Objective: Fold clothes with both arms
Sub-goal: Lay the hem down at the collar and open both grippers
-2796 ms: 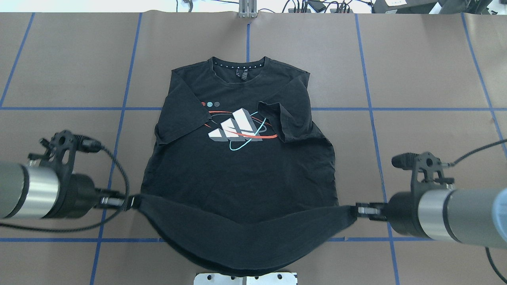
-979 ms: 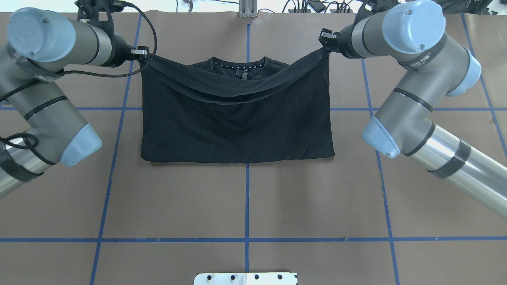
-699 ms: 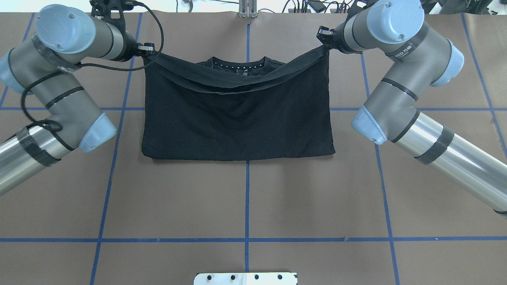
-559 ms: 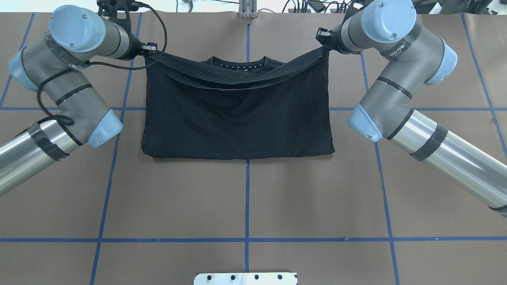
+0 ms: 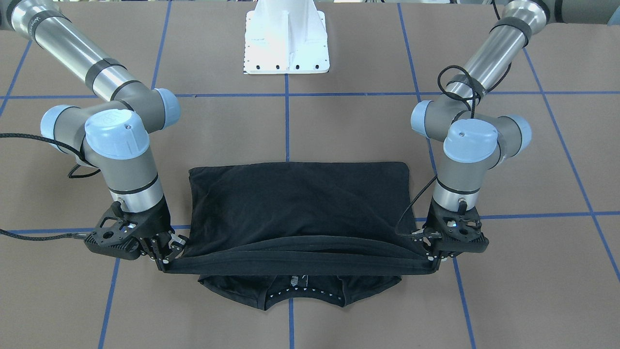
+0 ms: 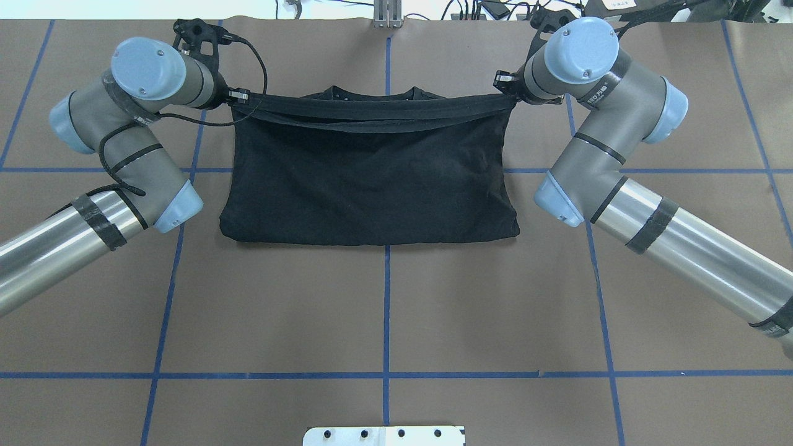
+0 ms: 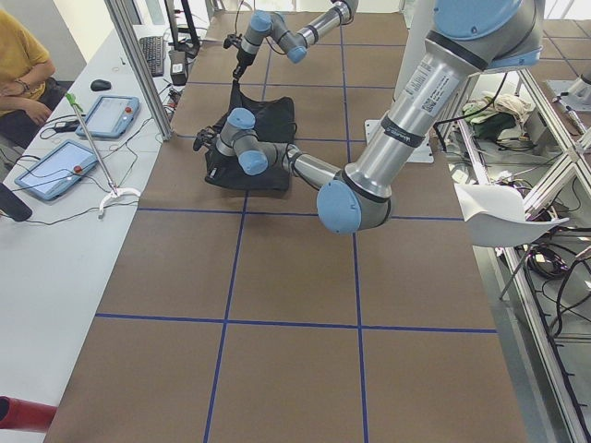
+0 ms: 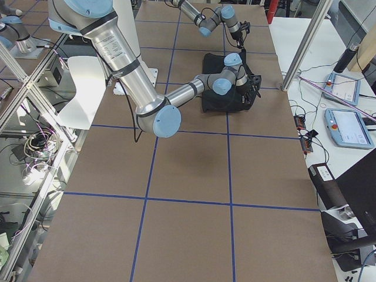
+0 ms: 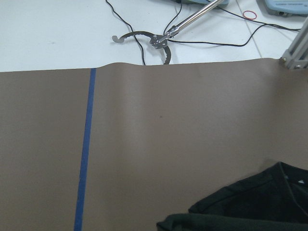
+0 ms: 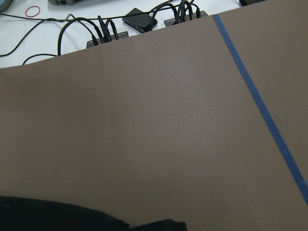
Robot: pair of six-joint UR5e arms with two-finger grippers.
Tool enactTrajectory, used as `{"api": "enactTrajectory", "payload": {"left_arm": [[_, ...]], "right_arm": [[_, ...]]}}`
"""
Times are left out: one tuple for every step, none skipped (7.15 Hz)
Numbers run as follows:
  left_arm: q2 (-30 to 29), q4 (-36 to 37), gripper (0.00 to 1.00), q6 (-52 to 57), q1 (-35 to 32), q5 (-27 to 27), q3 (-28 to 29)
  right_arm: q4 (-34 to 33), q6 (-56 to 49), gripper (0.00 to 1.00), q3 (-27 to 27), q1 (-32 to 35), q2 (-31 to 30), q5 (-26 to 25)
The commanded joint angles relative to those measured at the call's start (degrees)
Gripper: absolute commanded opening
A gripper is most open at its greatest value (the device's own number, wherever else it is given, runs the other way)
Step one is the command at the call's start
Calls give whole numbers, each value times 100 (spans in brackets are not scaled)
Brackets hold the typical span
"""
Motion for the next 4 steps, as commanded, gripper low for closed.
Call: {"api": "enactTrajectory", "payload": {"left_arm": [[130,-528,98,151,-3,-15,-9],[384,-1072,100,587,-64,-180,-166],[543,-1052,100,783,-186,-704,-481],[1023,-1060,100,785,-179,-1040,-1084]], "right_arm": [[0,-315,100,-52,4,9,41],[0,-692,100,18,152,0,398],[18,-1009,100,132,301,-70,1002],[18,-1081,100,472,320,-323,1095]]}}
